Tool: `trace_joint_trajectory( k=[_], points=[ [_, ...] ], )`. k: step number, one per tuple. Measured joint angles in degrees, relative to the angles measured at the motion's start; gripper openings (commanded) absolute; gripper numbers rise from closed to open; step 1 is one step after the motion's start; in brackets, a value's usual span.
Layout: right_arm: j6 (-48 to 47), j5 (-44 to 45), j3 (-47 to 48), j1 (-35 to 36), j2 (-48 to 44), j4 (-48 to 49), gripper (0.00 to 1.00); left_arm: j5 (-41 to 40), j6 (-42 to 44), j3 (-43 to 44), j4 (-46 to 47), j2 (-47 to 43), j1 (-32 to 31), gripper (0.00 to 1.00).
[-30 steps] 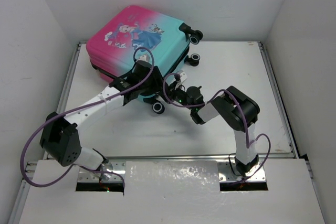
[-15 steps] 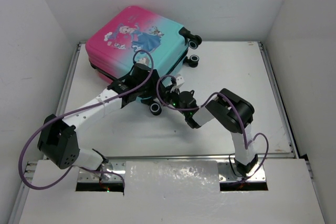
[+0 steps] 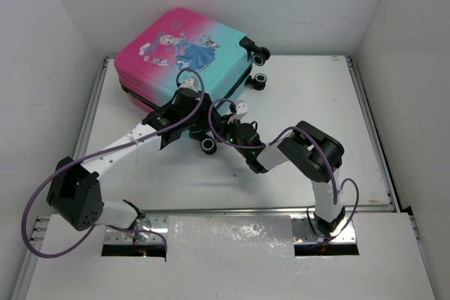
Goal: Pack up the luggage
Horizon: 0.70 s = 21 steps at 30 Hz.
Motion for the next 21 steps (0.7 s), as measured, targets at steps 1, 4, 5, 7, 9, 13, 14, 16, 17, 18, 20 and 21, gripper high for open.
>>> trace_joint_trajectory(
  k=[1,4,5,7,9,13,14,16,17,18,20,21],
  points=[
    [0.0,-0.2,0.0,0.0,-0.5,-0.9,0.00,-0.2,0.0,-0.5,0.7,-0.4,0.0,0.00],
    [-0.7,-2.7,0.5,-0.7,-2.2,-3.6,0.00,-0.7,0.7,-2.5,3.3,-1.8,0.0,0.00],
    [-1.0,-4.3,0.8,-1.1,-2.6,-4.3,0.00,-0.9,0.9,-3.0,4.1,-2.1,0.0,0.00],
    [-1.9,-7.3,1.4,-1.9,-3.1,-5.6,0.00,-1.1,1.6,-3.9,5.4,-2.8,0.0,0.00],
    [-3.0,-9.9,1.5,-2.4,-3.3,-6.0,0.00,-1.2,2.2,-4.7,6.5,-3.2,0.0,0.00],
    [-4.3,-14.0,1.7,-2.8,-3.3,-6.1,0.00,-1.2,2.7,-4.9,6.4,-3.6,0.0,0.00],
    [-4.7,-14.8,1.8,-2.8,-3.3,-6.1,0.00,-1.3,2.8,-4.9,6.4,-3.7,0.0,0.00],
    [-5.1,-16.3,1.8,-2.9,-3.1,-5.6,0.00,-1.7,3.1,-4.9,5.9,-3.9,0.0,0.00],
    [-5.2,-17.2,1.8,-2.9,-2.8,-4.9,0.00,-1.9,3.4,-4.9,5.6,-4.1,0.0,0.00],
    [-5.4,-18.2,1.8,-2.9,-2.3,-4.0,0.00,-2.2,3.7,-4.9,5.1,-4.3,0.0,0.00],
    [-6.0,-20.0,1.8,-2.9,-1.2,-2.2,0.00,-2.7,4.0,-4.7,4.0,-4.5,0.0,0.00],
    [-6.5,-20.8,1.9,-2.9,-0.7,-1.4,0.00,-3.0,4.0,-4.5,3.2,-4.5,0.0,0.00]
  ],
)
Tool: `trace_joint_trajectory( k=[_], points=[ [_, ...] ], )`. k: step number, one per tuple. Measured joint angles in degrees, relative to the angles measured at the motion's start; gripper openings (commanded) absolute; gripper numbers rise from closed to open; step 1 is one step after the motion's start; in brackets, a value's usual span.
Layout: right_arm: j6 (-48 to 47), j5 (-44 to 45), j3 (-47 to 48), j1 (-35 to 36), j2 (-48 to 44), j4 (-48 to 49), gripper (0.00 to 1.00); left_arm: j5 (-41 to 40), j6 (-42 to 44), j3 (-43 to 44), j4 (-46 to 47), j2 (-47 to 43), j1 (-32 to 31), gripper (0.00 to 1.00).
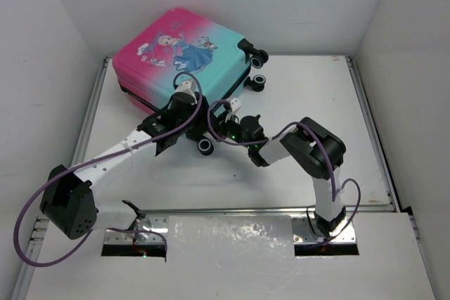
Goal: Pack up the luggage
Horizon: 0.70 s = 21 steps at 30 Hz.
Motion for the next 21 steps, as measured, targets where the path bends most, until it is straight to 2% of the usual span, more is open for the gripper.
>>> trace_joint_trajectory(
  k=[13,21],
  points=[
    [-4.7,-11.7,3.9,-0.6,4.3,0.8,0.00,-1.0,1.3,1.6,-6.5,-0.3,0.1,0.00],
    [-6.6,-13.9,4.3,-0.5,4.4,0.5,0.00,0.2,2.1,1.6,-7.7,-1.1,0.9,0.00]
  ],
)
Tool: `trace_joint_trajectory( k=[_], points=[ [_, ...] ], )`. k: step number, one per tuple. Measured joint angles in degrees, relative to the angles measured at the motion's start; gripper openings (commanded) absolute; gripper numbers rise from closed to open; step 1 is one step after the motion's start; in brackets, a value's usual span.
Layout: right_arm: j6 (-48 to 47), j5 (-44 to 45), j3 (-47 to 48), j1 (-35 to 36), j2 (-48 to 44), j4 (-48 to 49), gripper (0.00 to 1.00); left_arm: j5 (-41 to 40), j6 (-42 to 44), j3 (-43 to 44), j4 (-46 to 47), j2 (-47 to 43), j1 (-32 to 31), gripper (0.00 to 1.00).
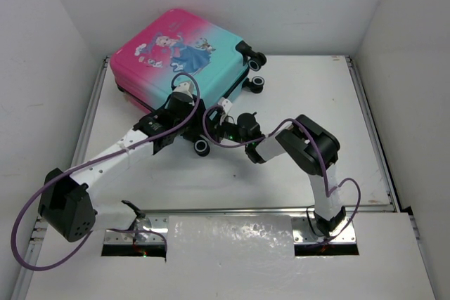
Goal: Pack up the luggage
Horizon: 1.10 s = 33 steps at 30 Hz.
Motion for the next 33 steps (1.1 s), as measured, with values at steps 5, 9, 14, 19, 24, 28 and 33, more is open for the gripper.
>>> trace_joint_trajectory(
  k=[5,9,14,19,24,28,33],
  points=[
    [-0.2,7.6,-1.5,1.4,-0.3,1.1,0.00,0.1,0.0,0.0,0.0,-0.2,0.2,0.00],
    [-0.1,17.5,-2.6,3.3,-1.1,1.4,0.00,-0.1,-0.2,0.0,0.2,-0.5,0.2,0.00],
    [-0.2,25.9,-2.7,4.4,-3.2,-1.3,0.00,-0.5,-0.3,0.0,0.3,-1.0,0.3,0.00],
    [1.3,26.5,-3.1,3.5,-5.2,-3.7,0.00,-0.9,-0.8,-0.6,2.1,-1.2,0.3,0.00],
    [5.1,33.6,-4.3,-5.4,-9.5,-6.9,0.00,-1.5,-0.9,-1.7,1.8,-2.8,0.3,0.00],
    [7.0,38.7,-4.4,-13.1,-11.0,-8.9,0.11,-2.4,-0.9,-2.0,1.2,-3.7,0.3,0.00],
    [7.0,14.9,-4.9,-10.1,-7.5,1.0,0.99,-2.8,-0.9,-2.0,0.7,-3.8,0.3,0.00]
  ],
)
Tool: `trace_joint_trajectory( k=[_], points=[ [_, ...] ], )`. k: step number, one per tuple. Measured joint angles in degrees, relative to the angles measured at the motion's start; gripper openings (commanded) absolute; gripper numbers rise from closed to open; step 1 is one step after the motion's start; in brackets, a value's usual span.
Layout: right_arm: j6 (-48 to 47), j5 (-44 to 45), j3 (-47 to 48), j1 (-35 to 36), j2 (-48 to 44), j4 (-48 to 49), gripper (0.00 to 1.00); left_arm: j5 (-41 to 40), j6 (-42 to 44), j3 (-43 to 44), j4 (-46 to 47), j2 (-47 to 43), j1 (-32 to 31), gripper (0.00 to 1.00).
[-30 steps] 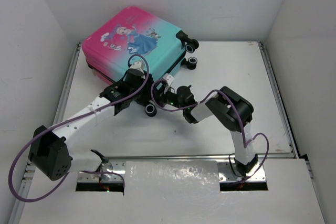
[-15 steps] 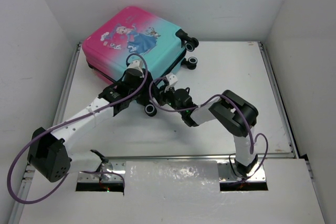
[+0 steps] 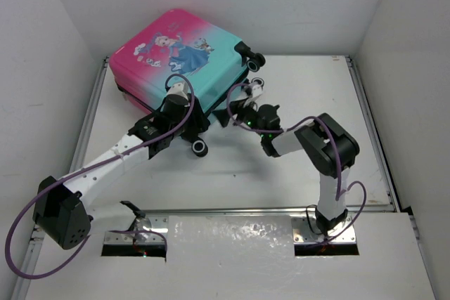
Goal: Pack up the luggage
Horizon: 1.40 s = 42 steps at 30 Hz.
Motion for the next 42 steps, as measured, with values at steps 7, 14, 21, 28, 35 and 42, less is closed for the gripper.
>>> trace_joint_trajectory(
  k=[7,14,21,28,35,42],
  points=[
    [-8.1,-7.0,-1.9,13.7,0.8,-1.0,0.99,1.0,0.6,1.8,-2.4,0.6,0.4,0.00],
    [-8.8,-4.0,1.4,14.3,5.4,0.3,0.75,4.3,0.9,2.2,-2.7,1.4,0.9,0.00],
    [-8.6,-2.0,4.8,14.5,8.0,0.3,0.44,5.2,1.4,2.3,-2.4,1.6,2.0,0.00],
    [-8.8,-1.0,5.5,16.4,8.0,0.3,0.06,5.2,1.8,2.3,-2.1,1.6,2.4,0.00],
    [-8.1,3.1,6.1,17.5,8.0,-1.0,0.00,5.0,1.8,2.2,-1.7,1.6,2.8,0.00],
    [-6.5,11.1,8.0,19.1,7.7,-4.6,0.00,3.8,2.1,1.8,-1.0,0.9,3.5,0.00]
  ],
)
